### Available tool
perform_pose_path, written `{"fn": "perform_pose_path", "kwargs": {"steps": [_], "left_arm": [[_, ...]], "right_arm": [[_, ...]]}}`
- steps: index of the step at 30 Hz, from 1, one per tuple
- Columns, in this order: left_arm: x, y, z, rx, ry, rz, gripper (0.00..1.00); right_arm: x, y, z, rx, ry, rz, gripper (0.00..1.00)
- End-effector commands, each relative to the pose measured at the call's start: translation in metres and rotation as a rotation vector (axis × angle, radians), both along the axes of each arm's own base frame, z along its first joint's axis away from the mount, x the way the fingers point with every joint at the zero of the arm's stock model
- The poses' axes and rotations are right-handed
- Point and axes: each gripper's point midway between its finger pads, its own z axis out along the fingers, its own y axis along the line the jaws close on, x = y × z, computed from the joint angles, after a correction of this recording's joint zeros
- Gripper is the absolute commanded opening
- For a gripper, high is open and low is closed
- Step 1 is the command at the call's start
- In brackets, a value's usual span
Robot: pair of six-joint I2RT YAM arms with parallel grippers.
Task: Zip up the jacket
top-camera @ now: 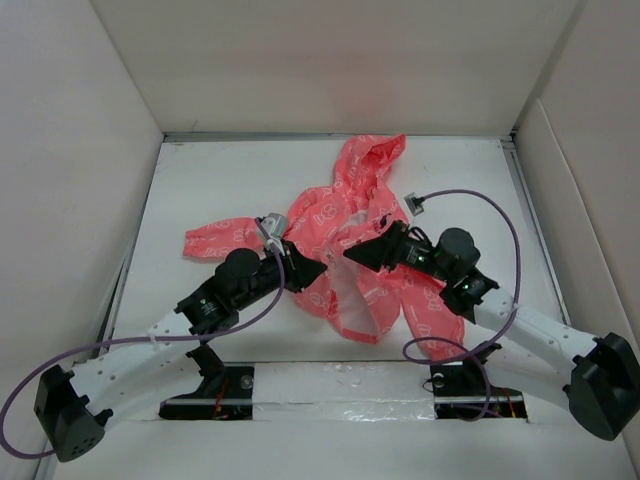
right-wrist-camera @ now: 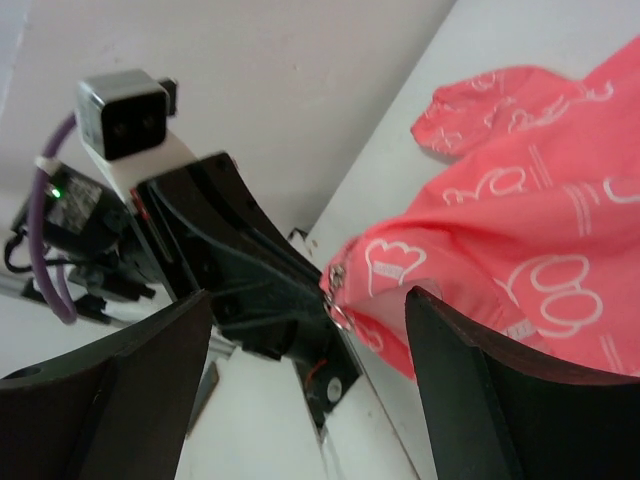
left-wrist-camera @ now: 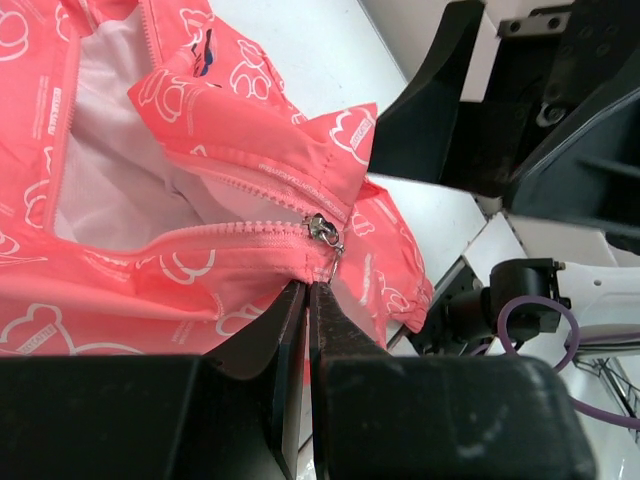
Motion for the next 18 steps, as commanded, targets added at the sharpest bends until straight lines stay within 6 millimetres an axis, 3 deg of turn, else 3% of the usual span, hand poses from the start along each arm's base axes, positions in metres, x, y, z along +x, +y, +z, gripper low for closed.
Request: {"fn": "perform_pose_path", "kwargs": {"steps": [1,6,8,12,18], "left_arm": [[-0.005,-0.003,0.026,-0.052,-0.058,-0.033,0.00],[-0.008,-0.005,0.027,-0.066,-0.050,-0.048,0.00],[-0.009,-0.005,0.027,-0.069,-0.046,-0.051,0.00],[-0.010,-0.006,0.027,-0.079,-0.043,-0.058,0.00],[-0.011,-0.007,0.028,-0.085,-0.043,-0.063,0.00]], "right_arm": [[-0.017,-0.001,-0.020,-0.050,0.022,0.074,0.82],[-0.029,0.007,-0.022,-0.043,0.036,0.119,0.80],[-0.034,0.012,-0.018,-0.026,0.037,0.135,0.72],[-0.036,0.020,-0.011,0.004,0.030,0.151,0.67],[-0.039,0.031,-0.018,-0.001,0.044,0.172,0.65]]}}
